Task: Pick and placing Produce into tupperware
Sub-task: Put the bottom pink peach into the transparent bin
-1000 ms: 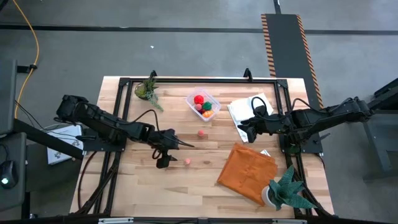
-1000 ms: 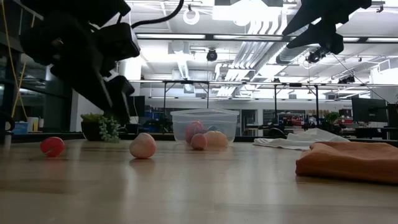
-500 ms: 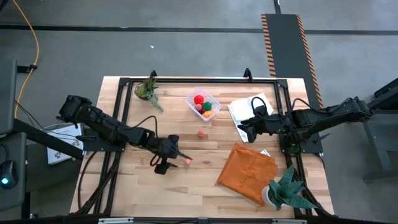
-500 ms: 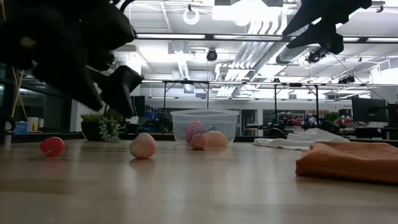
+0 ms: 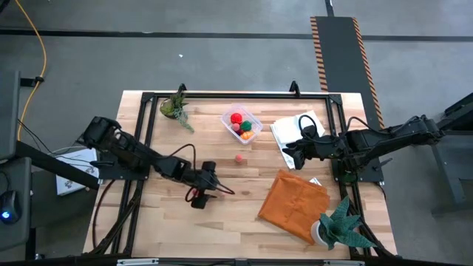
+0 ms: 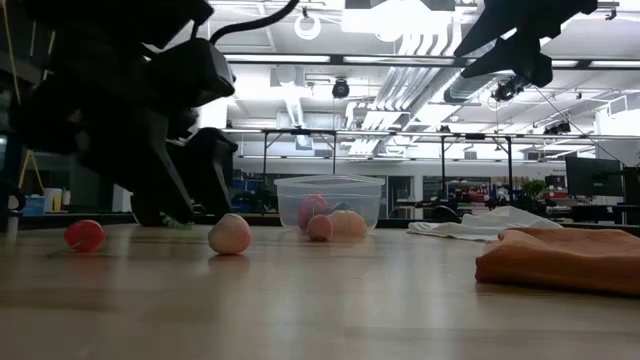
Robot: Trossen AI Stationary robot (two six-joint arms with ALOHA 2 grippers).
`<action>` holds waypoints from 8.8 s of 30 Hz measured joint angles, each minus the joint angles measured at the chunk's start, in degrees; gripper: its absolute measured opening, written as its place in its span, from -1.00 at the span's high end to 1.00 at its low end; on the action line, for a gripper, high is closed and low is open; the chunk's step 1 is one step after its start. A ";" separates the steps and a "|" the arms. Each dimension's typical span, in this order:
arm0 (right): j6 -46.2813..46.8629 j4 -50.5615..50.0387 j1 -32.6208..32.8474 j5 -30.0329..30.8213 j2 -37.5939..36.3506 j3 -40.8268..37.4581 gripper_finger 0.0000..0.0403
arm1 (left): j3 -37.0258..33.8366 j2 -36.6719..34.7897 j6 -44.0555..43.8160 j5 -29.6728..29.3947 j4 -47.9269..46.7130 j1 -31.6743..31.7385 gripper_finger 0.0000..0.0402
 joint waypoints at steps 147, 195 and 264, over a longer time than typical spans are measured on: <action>-1.54 0.43 0.01 0.90 0.00 0.00 0.29 | 4.00 9.84 -3.78 2.22 7.48 0.07 0.26; -3.88 0.50 0.00 0.85 0.00 0.00 0.29 | 45.63 9.67 14.03 3.05 -41.01 16.88 0.39; -0.88 2.42 0.00 2.84 -0.02 0.00 0.29 | 53.35 19.00 26.34 19.74 -46.81 46.93 0.39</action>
